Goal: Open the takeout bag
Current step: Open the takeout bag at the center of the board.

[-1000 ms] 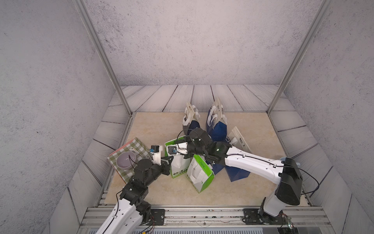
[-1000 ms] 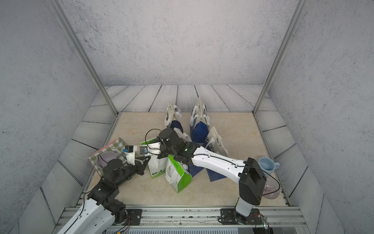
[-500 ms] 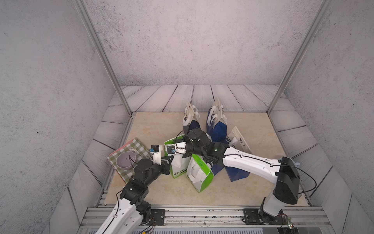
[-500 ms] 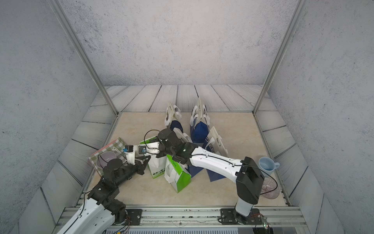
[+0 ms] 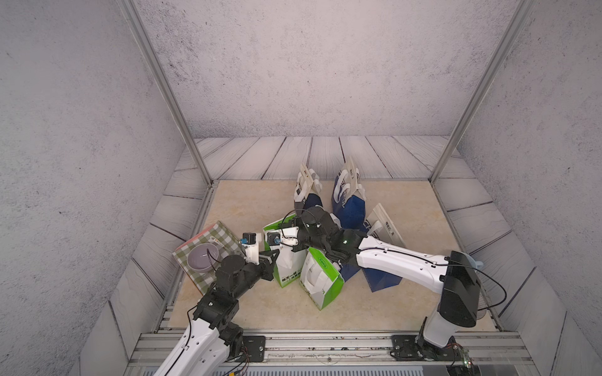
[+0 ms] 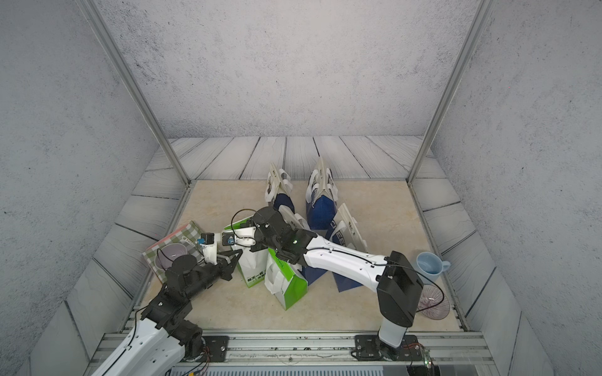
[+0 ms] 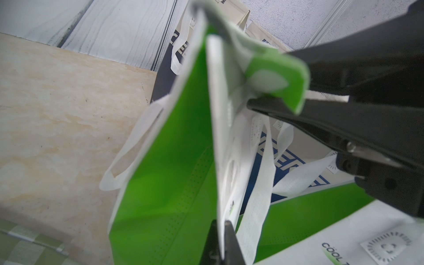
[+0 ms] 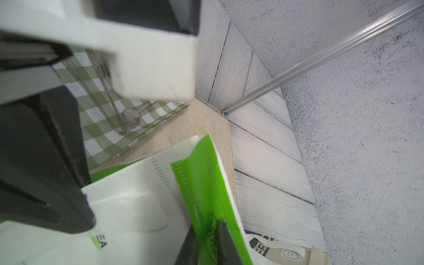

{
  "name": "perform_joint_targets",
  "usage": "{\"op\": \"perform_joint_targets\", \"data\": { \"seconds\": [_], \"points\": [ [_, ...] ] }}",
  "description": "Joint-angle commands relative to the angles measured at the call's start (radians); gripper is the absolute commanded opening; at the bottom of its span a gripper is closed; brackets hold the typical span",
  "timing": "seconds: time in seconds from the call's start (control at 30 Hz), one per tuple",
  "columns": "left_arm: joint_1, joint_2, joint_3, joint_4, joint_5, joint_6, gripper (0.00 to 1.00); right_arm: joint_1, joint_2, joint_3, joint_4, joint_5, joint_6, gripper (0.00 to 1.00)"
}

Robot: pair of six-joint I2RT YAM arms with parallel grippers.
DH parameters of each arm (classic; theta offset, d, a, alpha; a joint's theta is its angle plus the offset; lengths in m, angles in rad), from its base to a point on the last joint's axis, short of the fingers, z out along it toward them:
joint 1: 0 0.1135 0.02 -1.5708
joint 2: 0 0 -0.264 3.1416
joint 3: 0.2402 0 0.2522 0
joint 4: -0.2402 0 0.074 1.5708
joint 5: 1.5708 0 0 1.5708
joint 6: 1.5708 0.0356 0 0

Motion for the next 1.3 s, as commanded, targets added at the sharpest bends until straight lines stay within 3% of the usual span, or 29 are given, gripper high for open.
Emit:
{"op": "perform_joint_targets", "data": {
  "seconds": [0.0, 0.23, 0.53, 1.27],
  "points": [
    [-0.003, -0.009, -0.006, 0.044, 0.03, -0.002, 0.0, 0.002, 0.009, 0.03, 0.023, 0.017, 0.006, 0.12],
    [-0.003, -0.015, -0.005, 0.041, 0.03, -0.002, 0.0, 0.003, 0.012, 0.063, 0.007, 0.033, 0.022, 0.0],
    [-0.003, -0.02, -0.006, 0.035, 0.029, 0.0, 0.0, 0.001, 0.023, 0.146, -0.109, 0.025, 0.036, 0.0],
    [-0.003, -0.01, 0.006, 0.004, 0.018, 0.013, 0.0, 0.0, 0.092, 0.427, -0.428, 0.028, -0.082, 0.0]
  ]
}}
